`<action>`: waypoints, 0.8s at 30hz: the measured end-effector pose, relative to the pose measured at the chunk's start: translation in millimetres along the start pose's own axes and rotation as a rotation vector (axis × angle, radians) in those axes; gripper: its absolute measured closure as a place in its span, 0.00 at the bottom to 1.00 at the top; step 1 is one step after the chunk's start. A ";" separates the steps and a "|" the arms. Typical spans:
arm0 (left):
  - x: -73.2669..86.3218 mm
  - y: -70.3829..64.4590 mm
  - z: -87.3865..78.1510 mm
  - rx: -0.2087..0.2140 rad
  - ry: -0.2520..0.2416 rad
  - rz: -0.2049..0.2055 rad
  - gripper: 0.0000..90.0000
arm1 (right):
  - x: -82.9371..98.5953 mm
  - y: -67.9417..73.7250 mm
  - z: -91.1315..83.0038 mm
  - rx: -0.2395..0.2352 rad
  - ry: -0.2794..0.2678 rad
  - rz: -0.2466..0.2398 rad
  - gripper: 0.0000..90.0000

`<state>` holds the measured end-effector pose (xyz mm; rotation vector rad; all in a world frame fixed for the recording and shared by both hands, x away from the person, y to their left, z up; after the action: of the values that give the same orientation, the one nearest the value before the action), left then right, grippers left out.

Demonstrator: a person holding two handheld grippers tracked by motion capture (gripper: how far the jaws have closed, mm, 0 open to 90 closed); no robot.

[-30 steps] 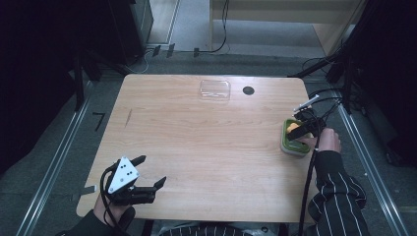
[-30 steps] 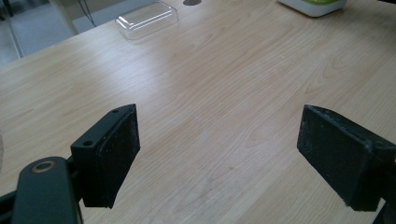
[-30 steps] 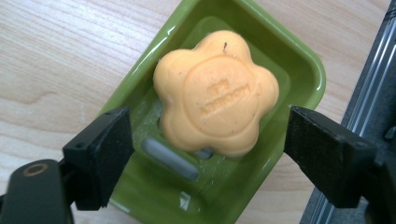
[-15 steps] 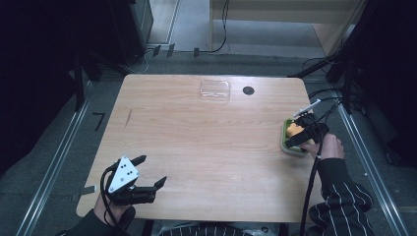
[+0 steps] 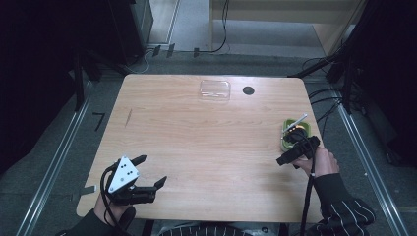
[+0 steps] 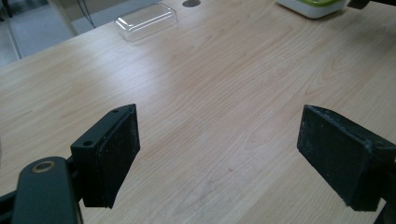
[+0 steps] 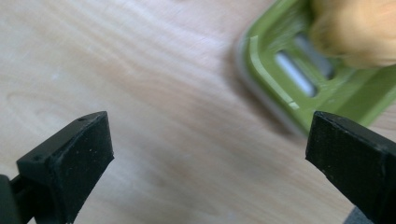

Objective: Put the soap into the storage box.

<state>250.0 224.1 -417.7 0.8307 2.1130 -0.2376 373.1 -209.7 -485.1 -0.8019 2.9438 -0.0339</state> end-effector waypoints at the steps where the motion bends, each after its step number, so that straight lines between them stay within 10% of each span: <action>1: 0.0 0.1 0.1 -0.001 0.000 -0.001 0.15 | 1.9 3.9 0.8 0.003 0.004 -0.011 0.01; 24: -0.7 -0.4 0.2 -0.002 0.002 0.003 0.15 | 66.0 63.4 23.5 0.005 0.049 -0.137 0.03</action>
<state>250.2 223.4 -417.4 0.8332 2.1130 -0.2335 286.6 -188.5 -516.7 -1.0147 2.9268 -0.0716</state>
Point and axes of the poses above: each handheld gripper's, and its own axes: z roughly forward along the jaws, x roughly out of its underside, y roughly to its left, the point moved 6 cm from there along z, roughly forward along the jaws, and after that the axes turned 8 degrees about y, right-handed, at the moved point
